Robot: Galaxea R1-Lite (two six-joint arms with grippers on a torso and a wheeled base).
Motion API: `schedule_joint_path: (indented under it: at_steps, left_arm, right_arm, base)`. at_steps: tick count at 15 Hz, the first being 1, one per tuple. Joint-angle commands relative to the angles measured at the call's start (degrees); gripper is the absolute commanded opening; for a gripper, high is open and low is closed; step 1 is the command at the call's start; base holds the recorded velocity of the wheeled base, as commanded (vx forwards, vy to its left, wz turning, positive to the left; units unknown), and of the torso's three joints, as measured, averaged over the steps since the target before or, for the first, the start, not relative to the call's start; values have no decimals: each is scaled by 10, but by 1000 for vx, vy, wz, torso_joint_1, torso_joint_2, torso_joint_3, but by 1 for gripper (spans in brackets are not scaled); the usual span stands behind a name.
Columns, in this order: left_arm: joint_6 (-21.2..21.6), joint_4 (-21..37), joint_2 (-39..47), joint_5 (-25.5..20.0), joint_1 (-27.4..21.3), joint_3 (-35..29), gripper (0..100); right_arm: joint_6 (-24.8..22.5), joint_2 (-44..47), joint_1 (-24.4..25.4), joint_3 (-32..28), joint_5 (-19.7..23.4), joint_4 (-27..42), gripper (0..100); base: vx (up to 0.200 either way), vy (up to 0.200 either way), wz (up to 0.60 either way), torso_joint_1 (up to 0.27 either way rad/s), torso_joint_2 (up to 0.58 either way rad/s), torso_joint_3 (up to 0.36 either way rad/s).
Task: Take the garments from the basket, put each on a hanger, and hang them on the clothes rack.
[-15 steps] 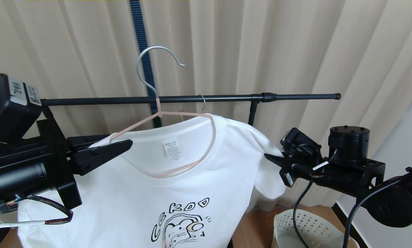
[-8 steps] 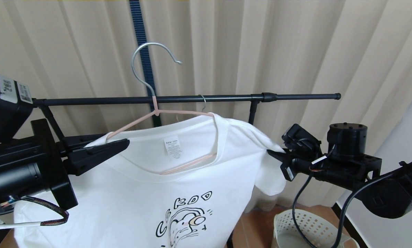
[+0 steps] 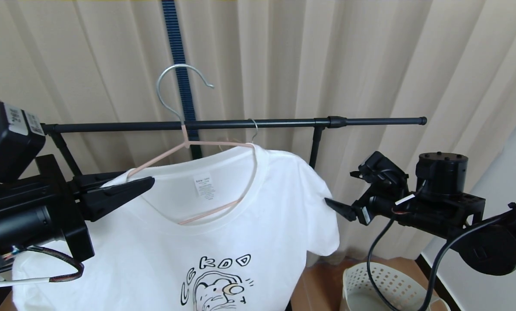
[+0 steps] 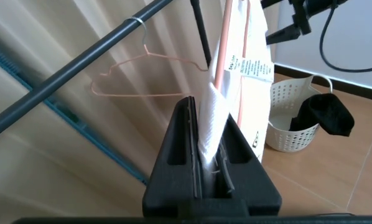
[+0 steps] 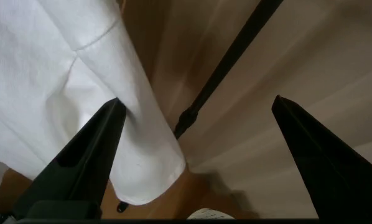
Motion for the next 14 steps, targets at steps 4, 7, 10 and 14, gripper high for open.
schedule_joint_path:
  at_steps: [4,7,10,14]
  left_arm:
    - [-7,0,-10,-1,43,33,0]
    - [-14,1,-9,-1,46,60,0]
    - [-14,3,-1,0,49,79,0]
    - [-14,3,22,12,50,87,0]
  right_arm:
    - [30,-31,20,-4,-2,-1,100]
    - [39,-36,29,-5,-4,-1,100]
    - [43,-44,32,-4,-4,-1,100]
    - [43,-44,32,-4,-5,-1,100]
  base:
    - [0,0,0,0,0,0]
    - [0,0,0,0,0,0]
    - [0,0,0,0,0,0]
    - [0,0,0,0,0,0]
